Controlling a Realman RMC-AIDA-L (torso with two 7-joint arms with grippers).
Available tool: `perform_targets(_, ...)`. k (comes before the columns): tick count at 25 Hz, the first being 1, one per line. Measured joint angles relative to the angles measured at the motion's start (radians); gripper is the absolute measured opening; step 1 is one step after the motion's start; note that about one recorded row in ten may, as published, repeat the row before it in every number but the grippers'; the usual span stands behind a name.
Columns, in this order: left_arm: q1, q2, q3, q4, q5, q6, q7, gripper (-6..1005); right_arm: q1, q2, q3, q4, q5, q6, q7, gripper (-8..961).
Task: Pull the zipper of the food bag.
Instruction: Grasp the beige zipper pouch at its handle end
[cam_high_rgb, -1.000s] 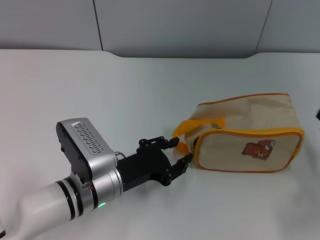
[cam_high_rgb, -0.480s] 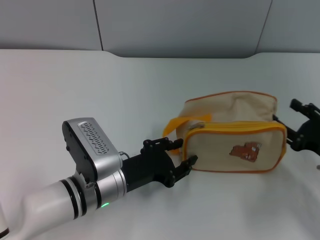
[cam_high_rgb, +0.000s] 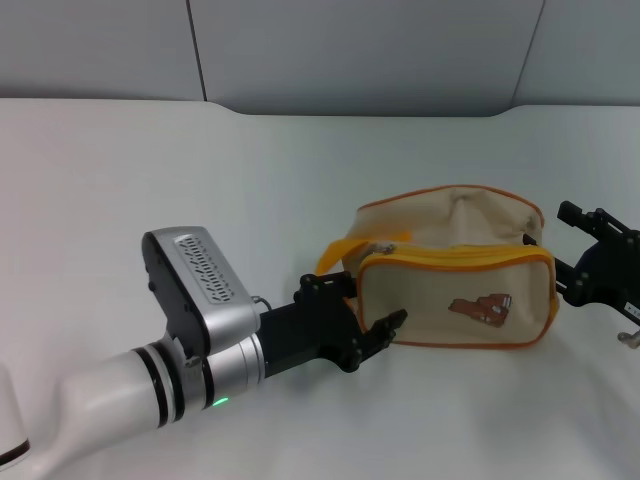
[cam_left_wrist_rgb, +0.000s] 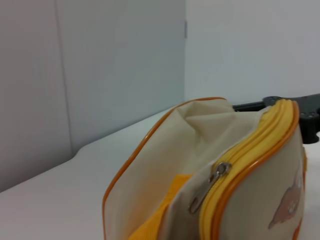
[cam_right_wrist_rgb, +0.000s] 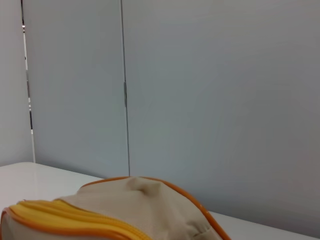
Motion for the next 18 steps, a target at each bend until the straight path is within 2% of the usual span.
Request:
perform_targets(6, -0.004, -0.001, -0.001, -0.003, -0.003, 0.0, 0.005, 469, -0.008, -0.001, -0.001, 0.0, 0.0, -0.005, 0.0, 791)
perform_targets(18, 0.001, -0.001, -0.014, -0.001, -0.004, 0.004, 0.007, 253, -0.023, -0.001, 0.019, 0.002, 0.018, -0.015, 0.002, 790)
